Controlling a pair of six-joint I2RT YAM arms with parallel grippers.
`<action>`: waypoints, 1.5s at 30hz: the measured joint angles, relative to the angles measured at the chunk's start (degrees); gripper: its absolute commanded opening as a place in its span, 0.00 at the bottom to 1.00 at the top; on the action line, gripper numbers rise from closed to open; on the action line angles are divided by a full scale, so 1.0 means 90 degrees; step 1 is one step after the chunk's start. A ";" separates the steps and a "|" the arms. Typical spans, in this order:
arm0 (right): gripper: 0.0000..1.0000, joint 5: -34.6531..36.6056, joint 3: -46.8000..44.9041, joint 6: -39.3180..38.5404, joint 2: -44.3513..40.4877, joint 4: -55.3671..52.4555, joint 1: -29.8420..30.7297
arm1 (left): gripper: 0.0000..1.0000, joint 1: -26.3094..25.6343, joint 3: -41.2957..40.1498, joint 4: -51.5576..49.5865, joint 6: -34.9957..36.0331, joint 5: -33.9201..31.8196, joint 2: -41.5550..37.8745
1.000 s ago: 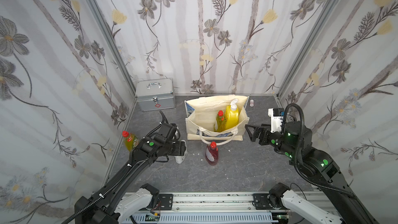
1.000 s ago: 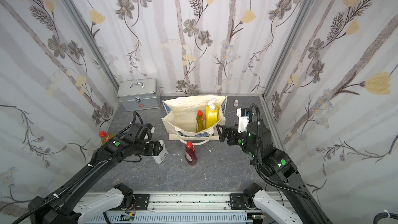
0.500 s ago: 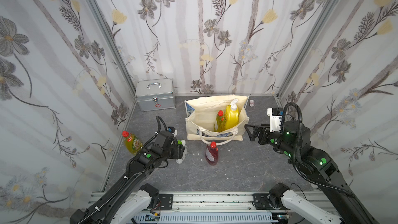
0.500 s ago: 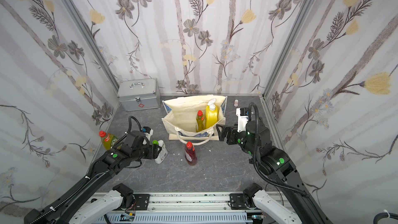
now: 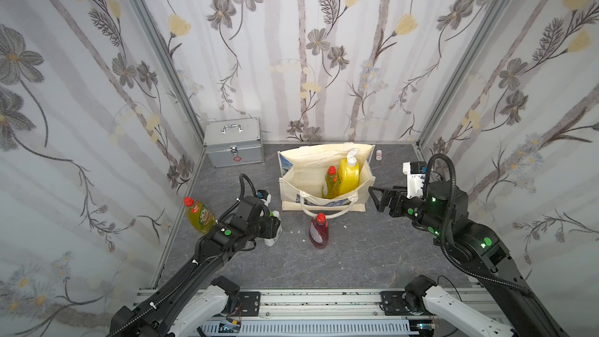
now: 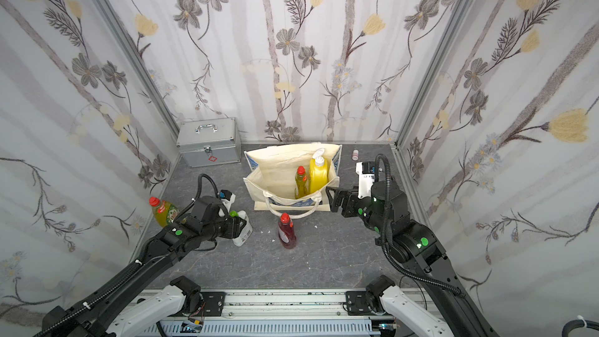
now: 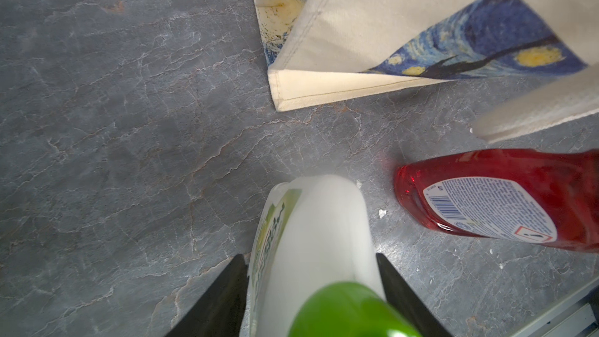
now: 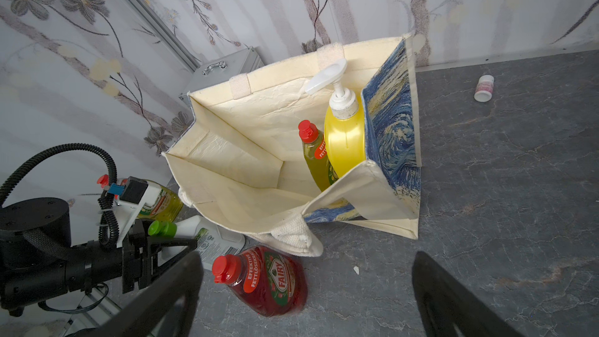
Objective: Pack dish soap into the shopping bag
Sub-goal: Pick up the bottle of dish soap at the center of the board.
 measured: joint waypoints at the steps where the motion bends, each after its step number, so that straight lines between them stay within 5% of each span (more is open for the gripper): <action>1: 1.00 -0.0019 0.0002 0.0000 0.0000 0.0000 -0.0012 | 0.62 -0.0005 -0.0002 0.0000 0.0000 0.0000 0.0019; 7: 1.00 -0.0049 0.0010 -0.0051 0.0017 0.0000 -0.0058 | 0.62 -0.0005 -0.0019 0.0005 -0.0010 0.0010 0.0085; 30: 1.00 -0.0141 0.0002 -0.0049 -0.0010 0.0000 -0.0107 | 0.33 -0.0005 -0.0107 0.0005 -0.0022 -0.0282 0.0119; 45: 1.00 -0.0192 0.0024 -0.0049 0.0102 0.0041 -0.0143 | 0.31 -0.0005 0.0699 -0.0554 0.0000 -0.0413 -0.0097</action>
